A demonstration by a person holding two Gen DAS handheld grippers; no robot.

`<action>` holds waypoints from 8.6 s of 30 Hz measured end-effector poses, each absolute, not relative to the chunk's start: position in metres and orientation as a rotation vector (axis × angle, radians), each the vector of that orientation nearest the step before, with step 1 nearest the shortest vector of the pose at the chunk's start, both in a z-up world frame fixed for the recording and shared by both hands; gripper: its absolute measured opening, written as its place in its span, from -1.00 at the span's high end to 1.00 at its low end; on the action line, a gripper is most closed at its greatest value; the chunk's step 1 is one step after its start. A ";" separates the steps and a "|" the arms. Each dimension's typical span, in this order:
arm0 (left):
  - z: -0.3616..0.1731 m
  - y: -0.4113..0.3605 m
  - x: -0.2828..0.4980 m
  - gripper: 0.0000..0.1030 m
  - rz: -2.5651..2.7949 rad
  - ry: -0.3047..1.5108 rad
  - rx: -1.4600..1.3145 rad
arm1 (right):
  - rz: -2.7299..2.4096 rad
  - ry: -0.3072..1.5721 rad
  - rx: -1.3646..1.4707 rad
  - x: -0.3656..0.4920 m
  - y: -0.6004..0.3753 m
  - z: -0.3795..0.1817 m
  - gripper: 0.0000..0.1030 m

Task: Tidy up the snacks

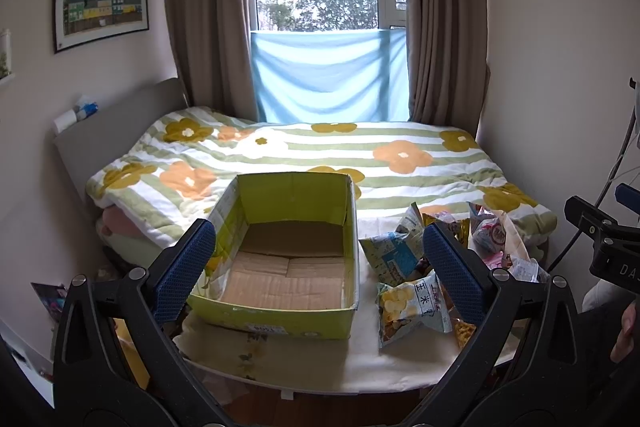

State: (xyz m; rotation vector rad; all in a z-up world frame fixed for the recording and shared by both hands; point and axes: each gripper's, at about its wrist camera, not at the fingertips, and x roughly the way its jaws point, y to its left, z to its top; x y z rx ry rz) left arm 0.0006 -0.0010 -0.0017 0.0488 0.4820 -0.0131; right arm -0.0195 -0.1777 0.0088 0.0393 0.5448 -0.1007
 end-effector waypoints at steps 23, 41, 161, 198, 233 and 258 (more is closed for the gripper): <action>-0.005 -0.003 0.000 -1.00 -0.020 0.488 0.050 | -0.102 0.543 0.034 -0.020 -0.176 0.009 -0.99; -0.005 -0.001 0.005 -1.00 -0.027 0.494 0.050 | -0.103 0.545 0.034 -0.018 -0.174 0.009 -0.99; -0.257 -0.146 0.187 -0.09 -0.859 1.196 0.943 | -0.553 1.112 0.585 0.116 -0.323 -0.220 -0.51; -0.031 -0.039 0.201 -0.05 -0.319 0.998 0.295 | 0.099 0.828 0.241 0.153 -0.234 -0.062 -0.20; -0.128 0.171 0.309 -0.99 -0.103 1.061 0.101 | 0.331 0.962 0.159 0.268 -0.002 -0.086 -0.20; -0.093 0.228 0.236 -0.99 -0.015 1.008 0.022 | 0.374 1.055 0.157 0.246 0.026 -0.117 -0.99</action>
